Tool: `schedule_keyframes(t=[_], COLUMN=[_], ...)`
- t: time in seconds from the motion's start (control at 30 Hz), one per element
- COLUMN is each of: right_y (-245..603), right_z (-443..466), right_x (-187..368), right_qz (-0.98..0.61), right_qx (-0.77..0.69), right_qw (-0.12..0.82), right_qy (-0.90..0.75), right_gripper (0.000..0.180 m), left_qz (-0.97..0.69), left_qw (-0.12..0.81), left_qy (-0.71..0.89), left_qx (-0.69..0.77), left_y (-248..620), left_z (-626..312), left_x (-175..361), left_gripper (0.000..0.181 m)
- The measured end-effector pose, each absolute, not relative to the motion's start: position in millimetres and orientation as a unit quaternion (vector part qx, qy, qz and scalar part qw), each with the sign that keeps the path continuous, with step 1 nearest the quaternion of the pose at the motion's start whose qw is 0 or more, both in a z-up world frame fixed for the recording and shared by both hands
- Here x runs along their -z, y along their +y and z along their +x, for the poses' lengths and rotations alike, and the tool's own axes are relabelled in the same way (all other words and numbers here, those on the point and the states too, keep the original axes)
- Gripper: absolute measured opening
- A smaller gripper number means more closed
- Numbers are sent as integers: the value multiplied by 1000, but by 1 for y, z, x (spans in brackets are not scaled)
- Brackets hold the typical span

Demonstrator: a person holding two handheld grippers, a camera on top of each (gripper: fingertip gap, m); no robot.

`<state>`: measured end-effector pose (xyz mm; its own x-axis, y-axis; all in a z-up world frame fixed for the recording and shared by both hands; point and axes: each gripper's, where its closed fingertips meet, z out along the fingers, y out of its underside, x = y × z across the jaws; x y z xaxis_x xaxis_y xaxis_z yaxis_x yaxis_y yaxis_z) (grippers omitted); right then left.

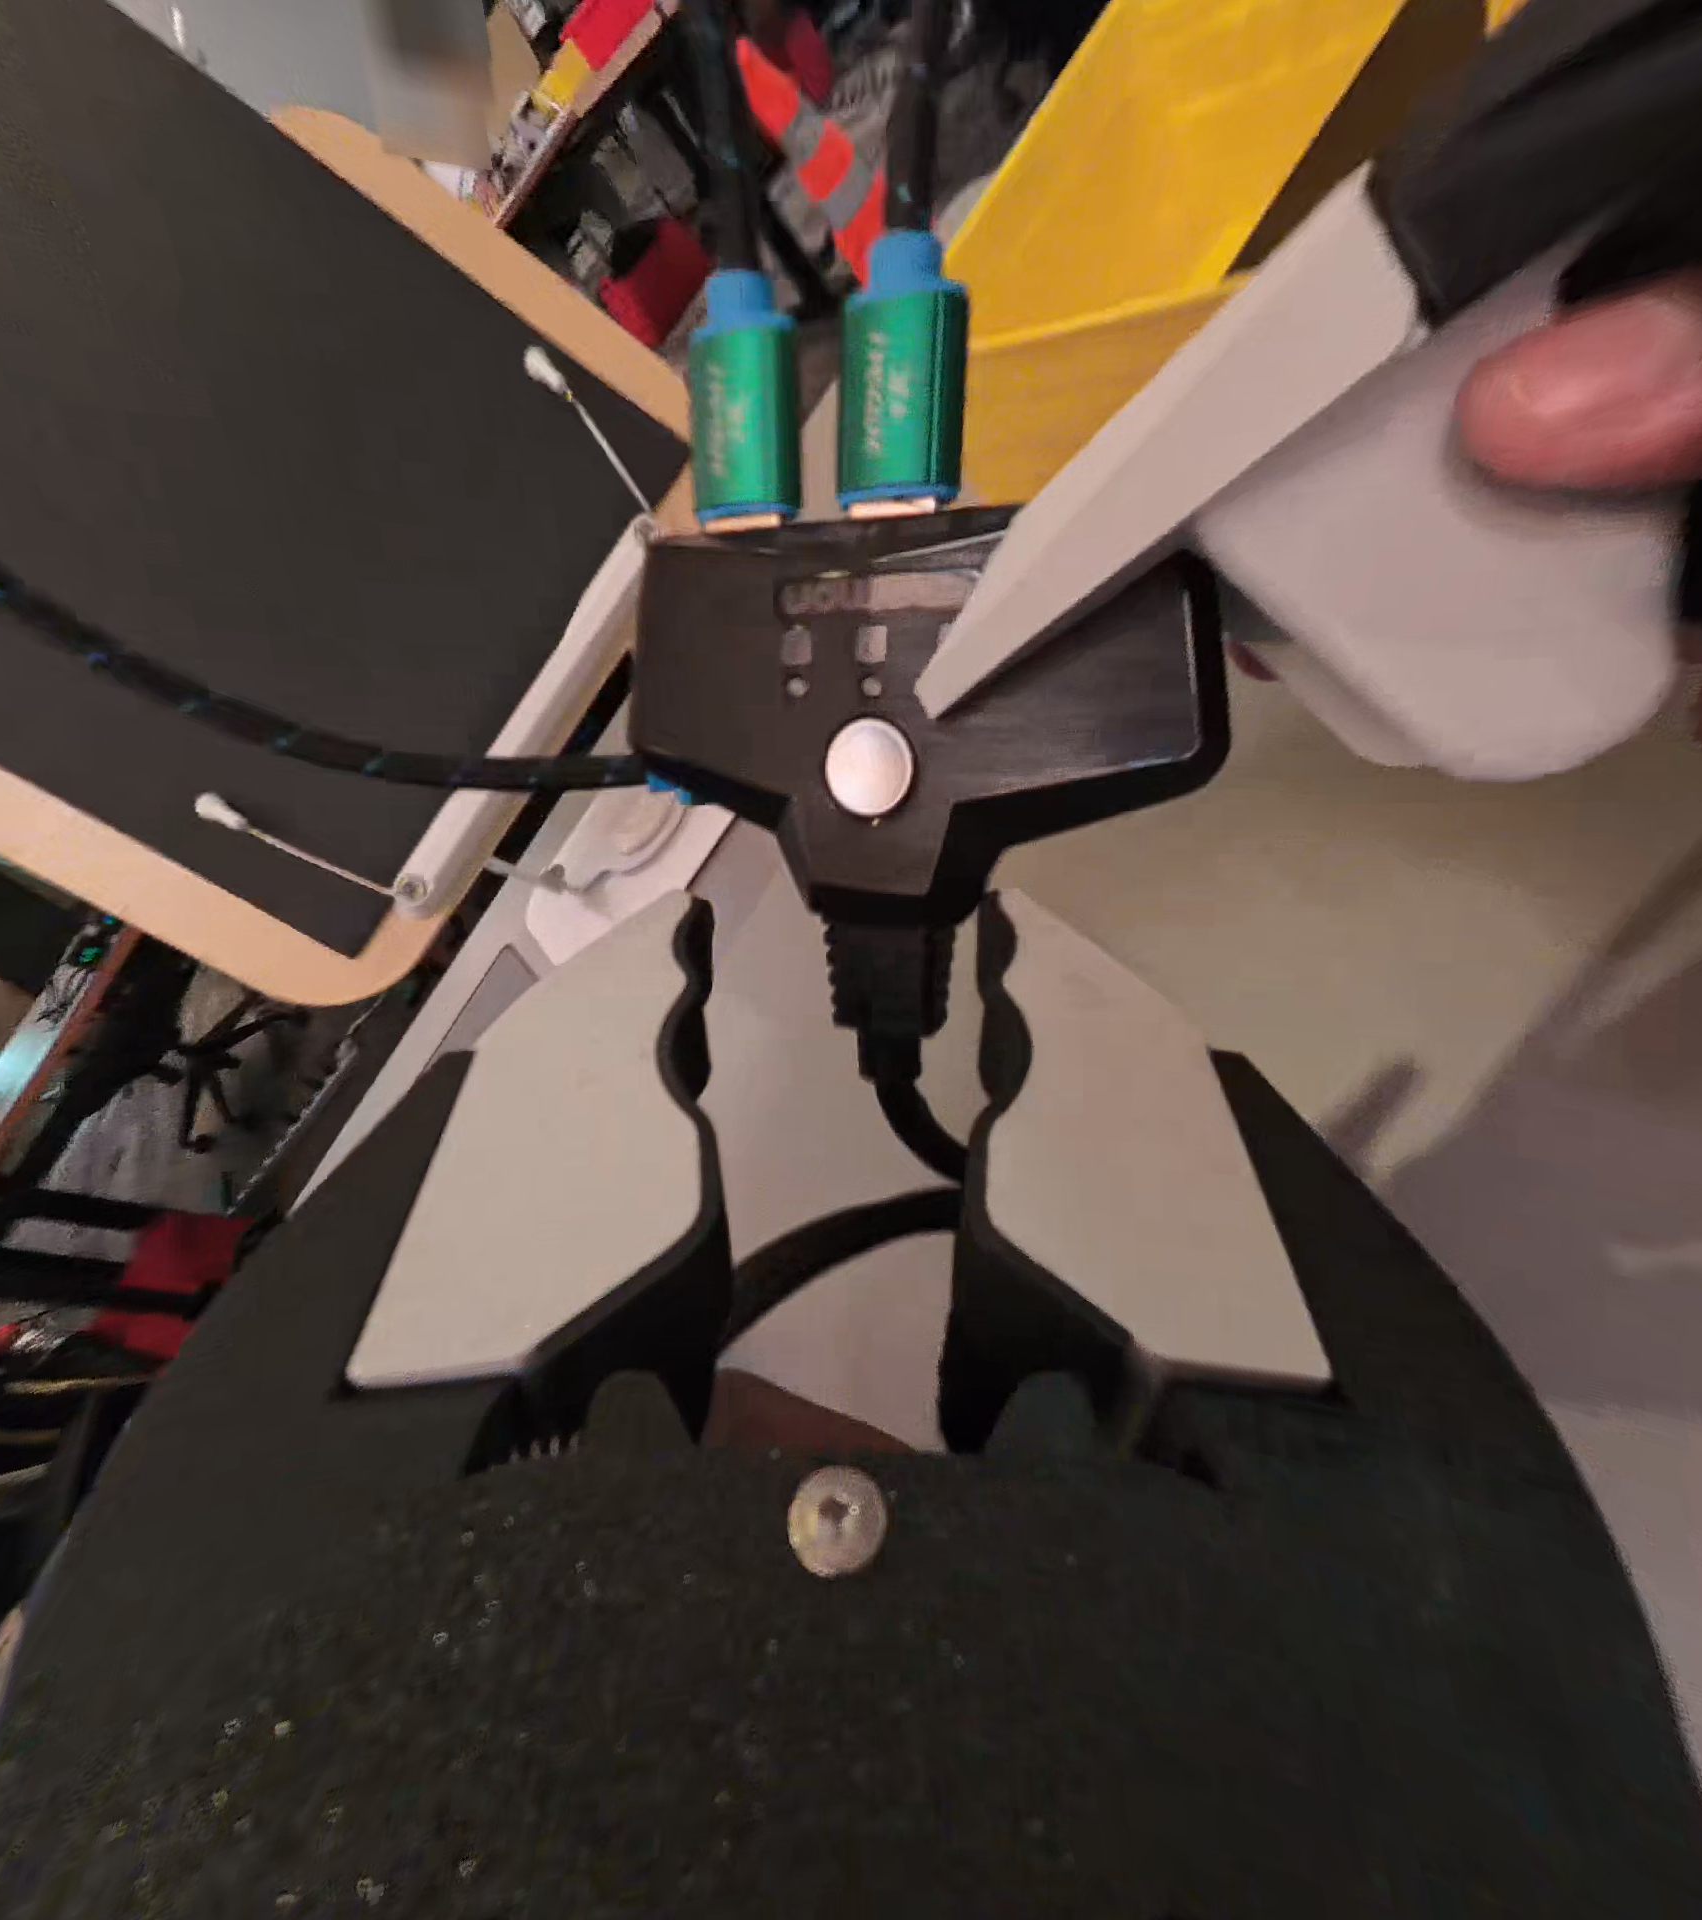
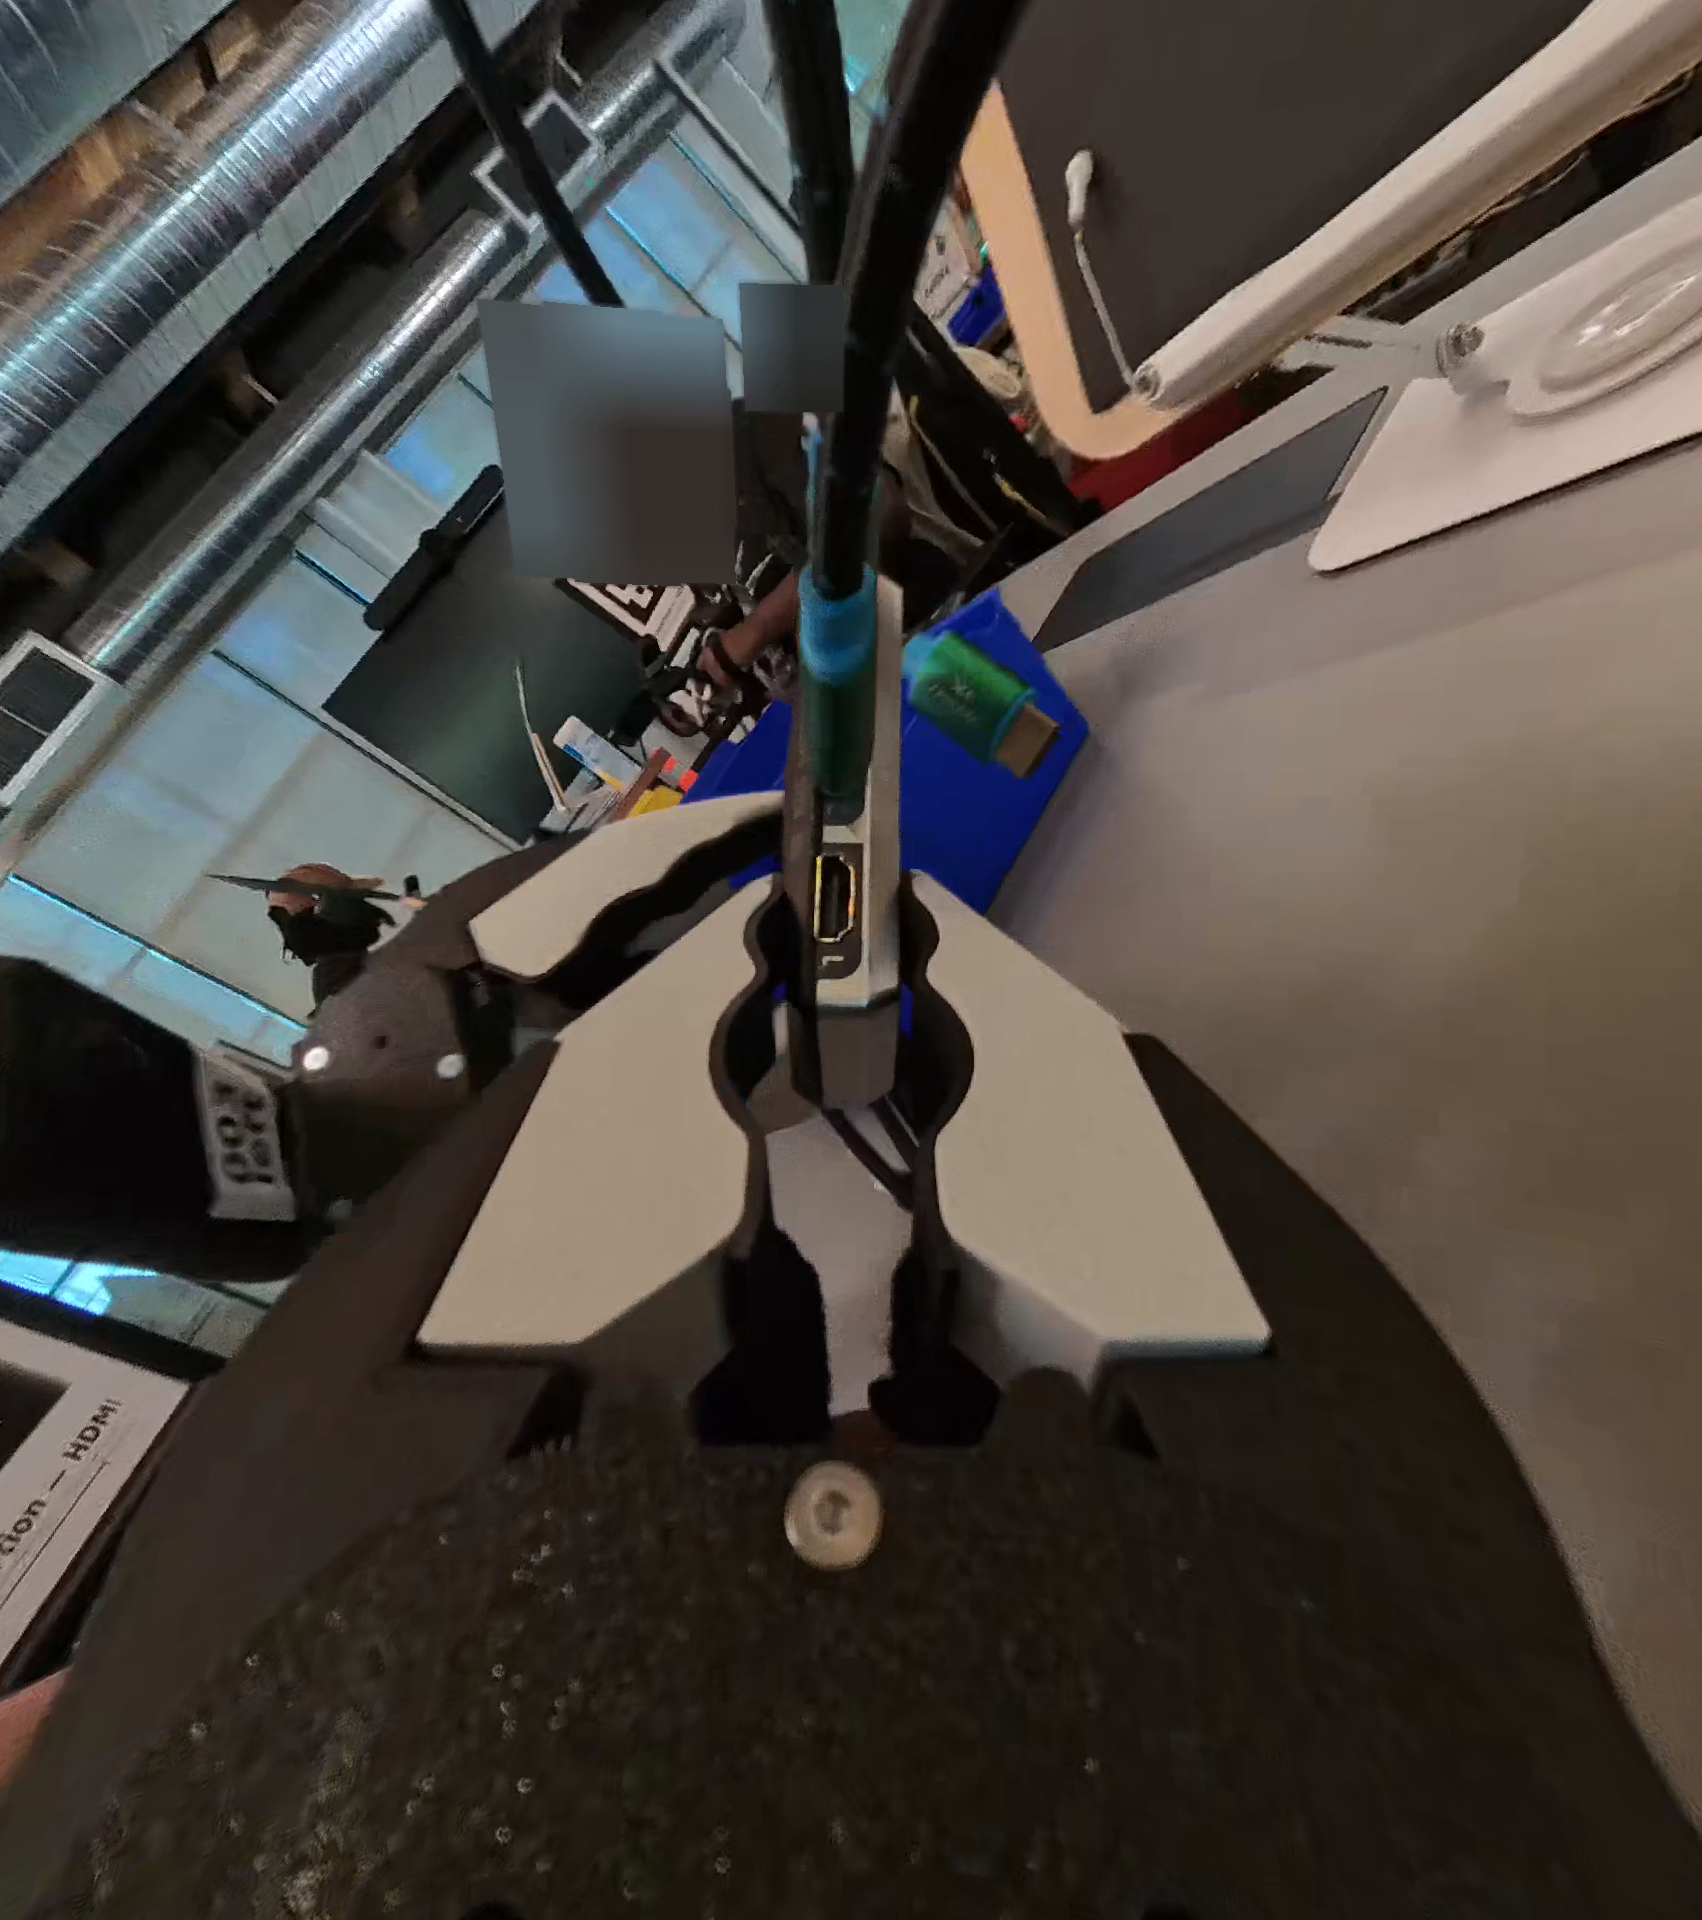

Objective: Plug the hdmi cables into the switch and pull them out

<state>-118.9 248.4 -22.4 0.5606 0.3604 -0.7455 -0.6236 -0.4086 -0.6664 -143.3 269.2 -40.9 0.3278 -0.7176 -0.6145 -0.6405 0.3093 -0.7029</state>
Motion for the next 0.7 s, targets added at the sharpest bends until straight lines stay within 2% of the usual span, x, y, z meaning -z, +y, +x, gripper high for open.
schedule_keyframes(t=[0.07, 0.17, 0.27, 0.4, 0.47, 0.53, 0.63, 0.7], right_y=[244, 239, 236, 214, 191, 145, 97, 92], right_z=[-127, -135, -138, -147, -148, -154, -130, -87], right_x=[21, 20, 21, 9, 0, -23, -102, -141], right_qz=[-705, -712, -727, -766, -784, -762, -665, -628], right_qx=[-460, -451, -428, -423, -400, -414, -432, -395], right_qw=[532, 532, 533, 480, 449, 415, 510, 603], right_qy=[88, 82, 55, -64, -154, -278, -332, -293], right_gripper=[19, 19, 21, 49, 58, 56, 54, 48], left_qz=[-587, -578, -575, -580, -575, -572, -567, -545], left_qw=[567, 595, 603, 599, 595, 589, 582, 580], left_qy=[577, 558, 552, 552, 560, 567, 578, 594], left_qx=[4, -28, -30, 12, 41, 59, 76, 112], left_y=[273, 273, 274, 280, 279, 279, 278, 268], left_z=[-145, -147, -149, -155, -157, -160, -164, -163], left_x=[51, 53, 57, 54, 53, 51, 51, 48], left_gripper=[48, 34, 32, 31, 31, 31, 31, 30])
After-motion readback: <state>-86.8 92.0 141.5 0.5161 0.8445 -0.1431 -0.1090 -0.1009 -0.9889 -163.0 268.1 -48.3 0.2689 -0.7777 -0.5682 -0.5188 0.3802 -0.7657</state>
